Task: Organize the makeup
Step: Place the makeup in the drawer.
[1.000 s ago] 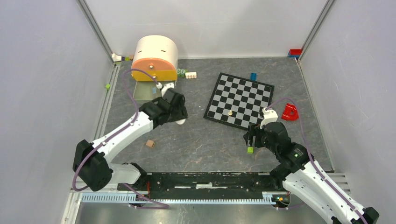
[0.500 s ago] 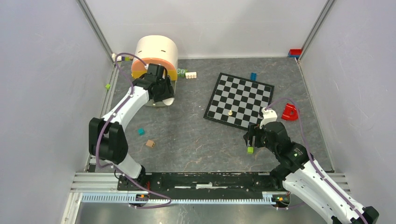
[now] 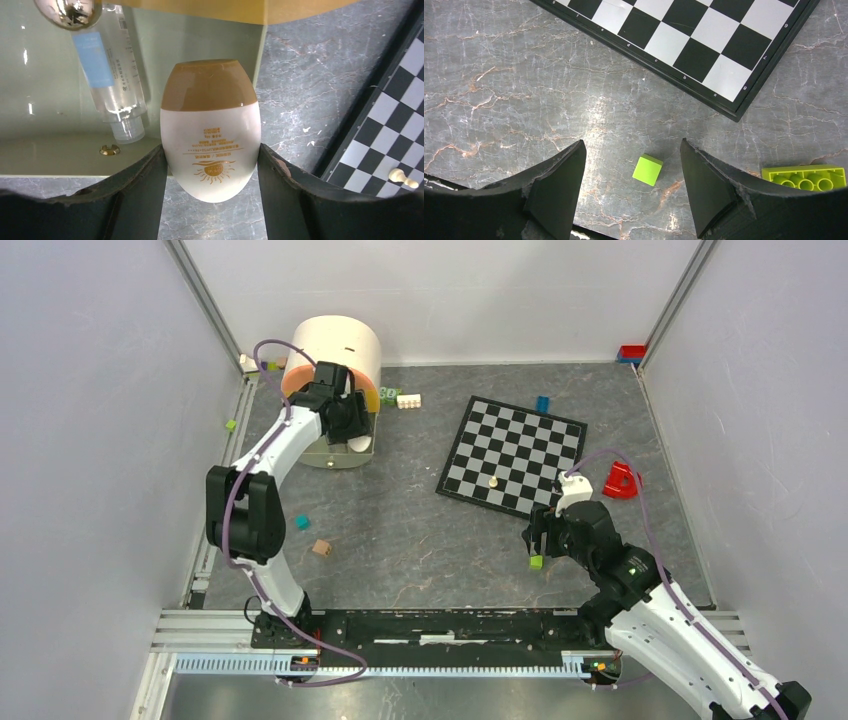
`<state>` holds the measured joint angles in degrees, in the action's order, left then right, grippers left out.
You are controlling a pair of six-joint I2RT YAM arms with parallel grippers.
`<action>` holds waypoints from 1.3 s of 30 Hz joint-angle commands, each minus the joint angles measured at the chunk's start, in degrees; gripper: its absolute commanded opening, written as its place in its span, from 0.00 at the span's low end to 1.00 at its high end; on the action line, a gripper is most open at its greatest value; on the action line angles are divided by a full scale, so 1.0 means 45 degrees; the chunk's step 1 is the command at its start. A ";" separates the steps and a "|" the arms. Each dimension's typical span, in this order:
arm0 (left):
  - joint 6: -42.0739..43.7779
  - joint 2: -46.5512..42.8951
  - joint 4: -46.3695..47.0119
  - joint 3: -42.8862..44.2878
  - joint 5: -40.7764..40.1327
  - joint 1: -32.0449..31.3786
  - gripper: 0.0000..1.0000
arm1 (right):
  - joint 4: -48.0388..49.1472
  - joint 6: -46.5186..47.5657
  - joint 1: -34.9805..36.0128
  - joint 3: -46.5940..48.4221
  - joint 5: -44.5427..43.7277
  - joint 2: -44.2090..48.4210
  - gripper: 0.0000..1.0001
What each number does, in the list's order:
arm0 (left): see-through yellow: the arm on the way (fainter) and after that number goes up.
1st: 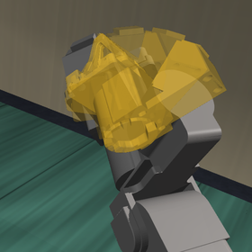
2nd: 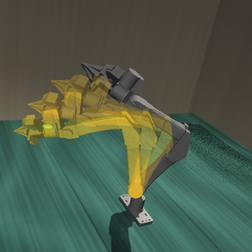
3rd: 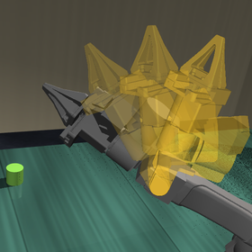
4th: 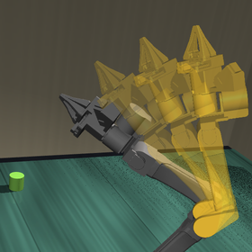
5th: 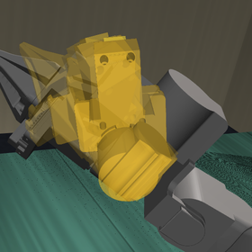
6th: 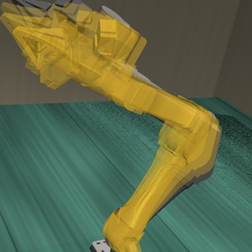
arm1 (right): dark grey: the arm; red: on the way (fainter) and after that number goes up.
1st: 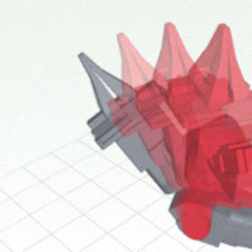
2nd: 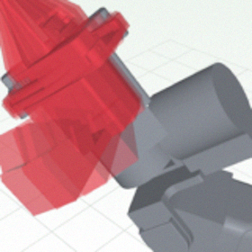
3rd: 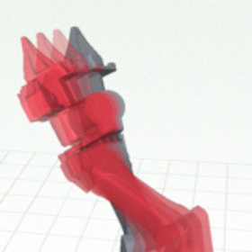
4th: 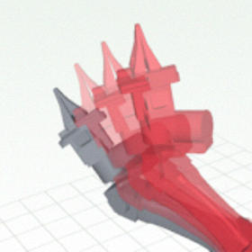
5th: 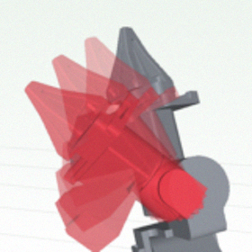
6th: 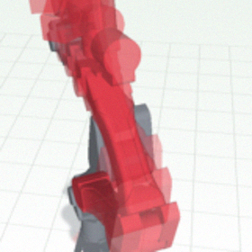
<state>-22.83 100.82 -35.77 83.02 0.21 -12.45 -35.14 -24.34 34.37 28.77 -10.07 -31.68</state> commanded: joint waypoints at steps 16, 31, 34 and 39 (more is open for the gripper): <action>0.1970 0.1148 0.1686 0.0501 -0.0006 0.0442 0.40 | 0.0016 0.0263 -0.0021 -0.0122 -0.0236 0.0176 0.76; 0.1619 0.0288 0.3652 -0.1416 -0.0934 0.0382 0.39 | 0.0147 0.0218 -0.0021 -0.0218 -0.0115 0.0177 0.76; 0.1654 0.0041 0.4491 -0.1941 -0.1346 0.0393 0.39 | 0.0115 0.0261 -0.0021 -0.0193 -0.0088 0.0170 0.76; 0.1849 -0.0376 0.6035 -0.2909 -0.1657 0.0381 0.38 | 0.0038 0.0276 -0.0021 -0.0164 -0.0146 0.0214 0.76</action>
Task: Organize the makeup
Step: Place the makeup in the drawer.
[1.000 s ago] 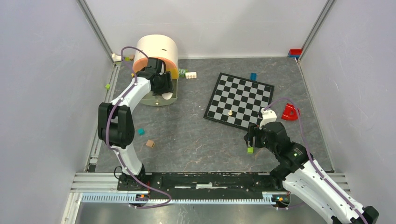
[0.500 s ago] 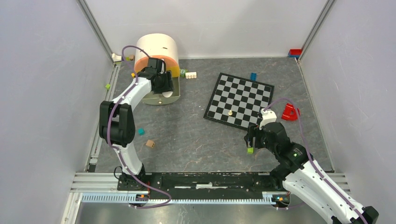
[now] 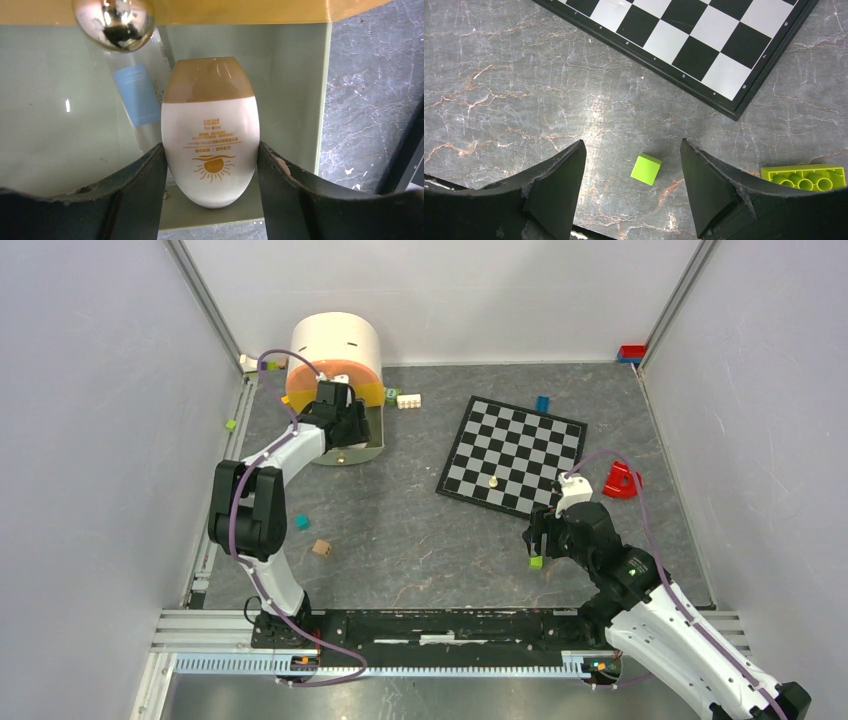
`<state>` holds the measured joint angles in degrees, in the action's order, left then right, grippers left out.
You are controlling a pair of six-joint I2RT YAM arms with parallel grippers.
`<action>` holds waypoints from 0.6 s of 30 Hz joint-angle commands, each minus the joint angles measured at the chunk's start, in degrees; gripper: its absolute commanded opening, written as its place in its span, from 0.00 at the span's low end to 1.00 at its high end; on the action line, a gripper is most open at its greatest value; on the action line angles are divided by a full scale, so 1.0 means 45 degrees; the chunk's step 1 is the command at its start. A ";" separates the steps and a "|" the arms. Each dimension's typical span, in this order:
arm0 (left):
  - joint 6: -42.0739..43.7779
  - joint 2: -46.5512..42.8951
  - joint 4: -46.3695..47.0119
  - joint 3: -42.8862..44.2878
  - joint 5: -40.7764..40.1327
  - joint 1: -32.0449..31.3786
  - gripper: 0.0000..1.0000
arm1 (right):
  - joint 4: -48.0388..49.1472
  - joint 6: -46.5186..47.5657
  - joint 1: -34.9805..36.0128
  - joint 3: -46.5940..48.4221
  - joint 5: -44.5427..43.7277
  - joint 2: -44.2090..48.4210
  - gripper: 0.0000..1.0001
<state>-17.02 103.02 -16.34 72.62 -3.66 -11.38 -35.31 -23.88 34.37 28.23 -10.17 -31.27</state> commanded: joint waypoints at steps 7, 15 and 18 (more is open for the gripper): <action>0.1098 -0.1401 0.4173 -0.2189 -0.0812 0.0144 0.39 | 0.0077 0.0217 -0.0021 0.0031 -0.0111 0.0072 0.76; 0.1474 -0.1174 0.5324 -0.2736 -0.0470 0.0145 0.40 | -0.0019 0.0304 -0.0022 0.0141 -0.0128 0.0043 0.76; 0.1442 -0.0904 0.5194 -0.2550 -0.0294 0.0126 0.40 | -0.0083 0.0314 -0.0017 0.0141 -0.0172 0.0065 0.76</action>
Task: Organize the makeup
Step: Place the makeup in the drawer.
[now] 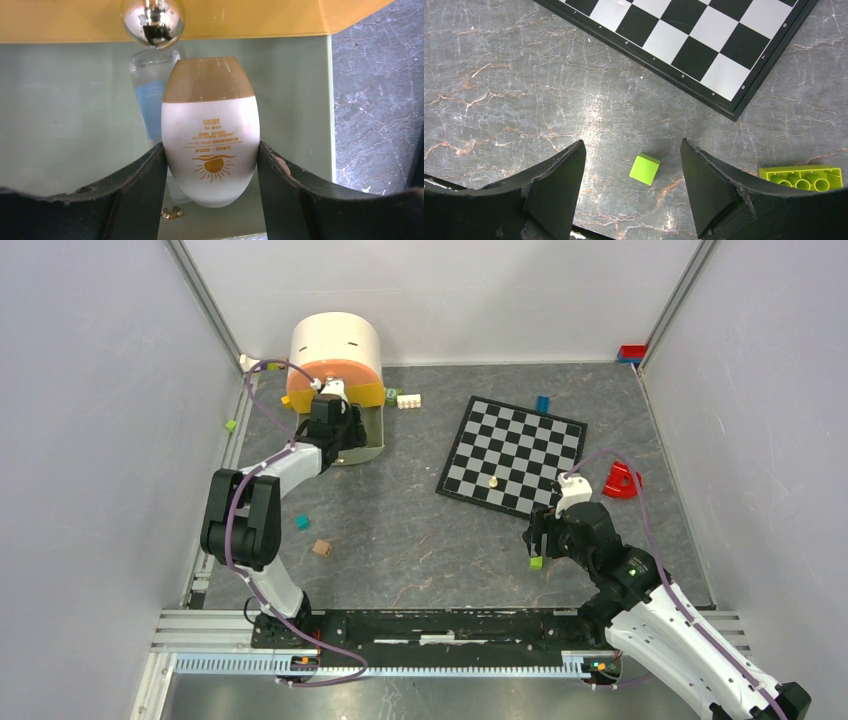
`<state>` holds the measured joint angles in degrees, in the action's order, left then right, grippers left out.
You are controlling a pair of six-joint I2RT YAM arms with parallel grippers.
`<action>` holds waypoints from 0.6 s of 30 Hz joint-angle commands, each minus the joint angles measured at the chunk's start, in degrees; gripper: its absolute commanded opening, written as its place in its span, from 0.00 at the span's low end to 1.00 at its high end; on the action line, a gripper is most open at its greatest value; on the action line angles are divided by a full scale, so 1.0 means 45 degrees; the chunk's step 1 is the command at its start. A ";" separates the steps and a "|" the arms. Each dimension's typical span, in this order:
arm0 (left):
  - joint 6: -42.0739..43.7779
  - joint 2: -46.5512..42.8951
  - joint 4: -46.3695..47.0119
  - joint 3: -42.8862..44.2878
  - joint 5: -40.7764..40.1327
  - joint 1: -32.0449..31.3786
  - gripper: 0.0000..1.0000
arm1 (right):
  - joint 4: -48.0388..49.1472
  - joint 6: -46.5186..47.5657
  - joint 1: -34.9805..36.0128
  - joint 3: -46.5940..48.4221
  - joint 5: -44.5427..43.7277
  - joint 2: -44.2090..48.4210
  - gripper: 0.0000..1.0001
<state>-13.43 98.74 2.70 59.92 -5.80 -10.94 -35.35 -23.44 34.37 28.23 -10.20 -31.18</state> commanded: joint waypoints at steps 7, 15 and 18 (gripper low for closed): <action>0.0564 0.0401 0.0572 0.0610 0.0156 0.0031 0.53 | -0.0160 0.0285 -0.0021 0.0182 -0.0227 0.0066 0.77; 0.0641 0.0449 0.0137 0.0851 0.0241 -0.0059 0.64 | -0.0132 0.0269 -0.0021 0.0153 -0.0178 0.0030 0.77; 0.0680 0.0403 -0.0007 0.0937 0.0253 -0.0127 0.67 | -0.0122 0.0277 -0.0021 0.0172 -0.0180 0.0036 0.77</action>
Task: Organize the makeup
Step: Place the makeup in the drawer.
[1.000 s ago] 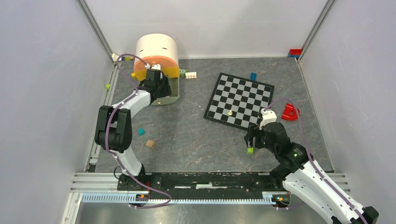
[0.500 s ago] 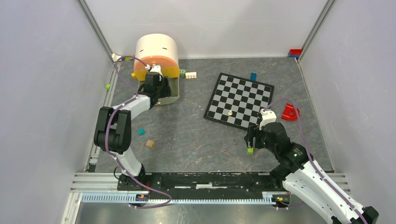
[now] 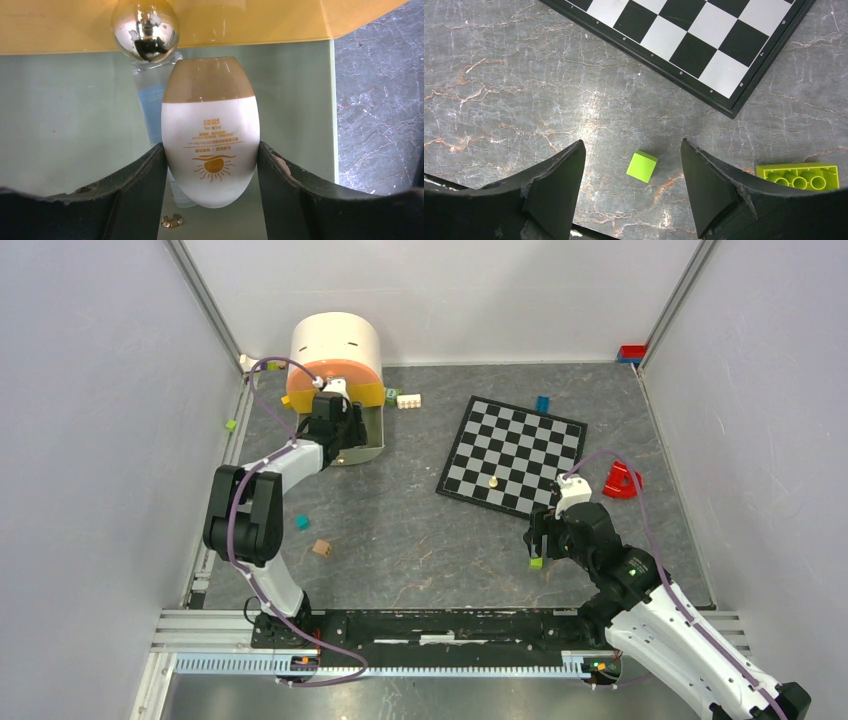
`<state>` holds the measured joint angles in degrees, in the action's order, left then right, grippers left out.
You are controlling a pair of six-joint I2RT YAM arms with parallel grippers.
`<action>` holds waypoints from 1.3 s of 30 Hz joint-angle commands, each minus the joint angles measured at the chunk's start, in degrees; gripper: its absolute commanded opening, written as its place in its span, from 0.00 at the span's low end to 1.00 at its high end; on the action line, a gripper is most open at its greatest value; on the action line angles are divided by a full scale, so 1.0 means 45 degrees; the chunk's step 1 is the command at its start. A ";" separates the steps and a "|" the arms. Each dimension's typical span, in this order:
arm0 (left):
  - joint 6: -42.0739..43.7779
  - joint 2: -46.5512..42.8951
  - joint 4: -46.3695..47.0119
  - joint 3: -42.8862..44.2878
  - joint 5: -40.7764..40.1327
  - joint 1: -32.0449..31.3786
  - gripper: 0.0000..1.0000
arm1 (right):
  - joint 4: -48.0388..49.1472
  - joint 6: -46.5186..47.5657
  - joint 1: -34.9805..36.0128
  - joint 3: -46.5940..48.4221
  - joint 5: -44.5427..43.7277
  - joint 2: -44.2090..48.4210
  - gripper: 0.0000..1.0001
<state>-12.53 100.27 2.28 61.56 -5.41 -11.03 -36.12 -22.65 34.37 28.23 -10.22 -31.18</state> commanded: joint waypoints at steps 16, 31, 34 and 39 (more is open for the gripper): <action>0.0423 -0.1124 -0.0810 0.1040 0.0023 -0.0225 0.79 | 0.0107 0.0043 -0.0021 0.0443 -0.0207 -0.0053 0.77; -0.1262 -0.5219 -0.4468 0.1338 0.0397 -0.0281 0.85 | -0.0078 -0.0763 -0.0032 0.1134 -0.1315 -0.2361 0.77; -0.1787 -0.6533 -0.5056 0.0691 0.0629 -0.0284 0.88 | -0.0069 -0.0747 -0.0023 0.1664 -0.1933 -0.2879 0.78; -0.2009 -0.8510 -0.5982 -0.0611 0.0897 -0.0265 0.92 | -0.0581 -0.0696 -0.0077 0.2825 -0.2959 -0.3784 0.79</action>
<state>-18.15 67.70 -19.22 62.67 -3.73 -12.03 -37.89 -25.23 34.37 35.20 -17.65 -46.26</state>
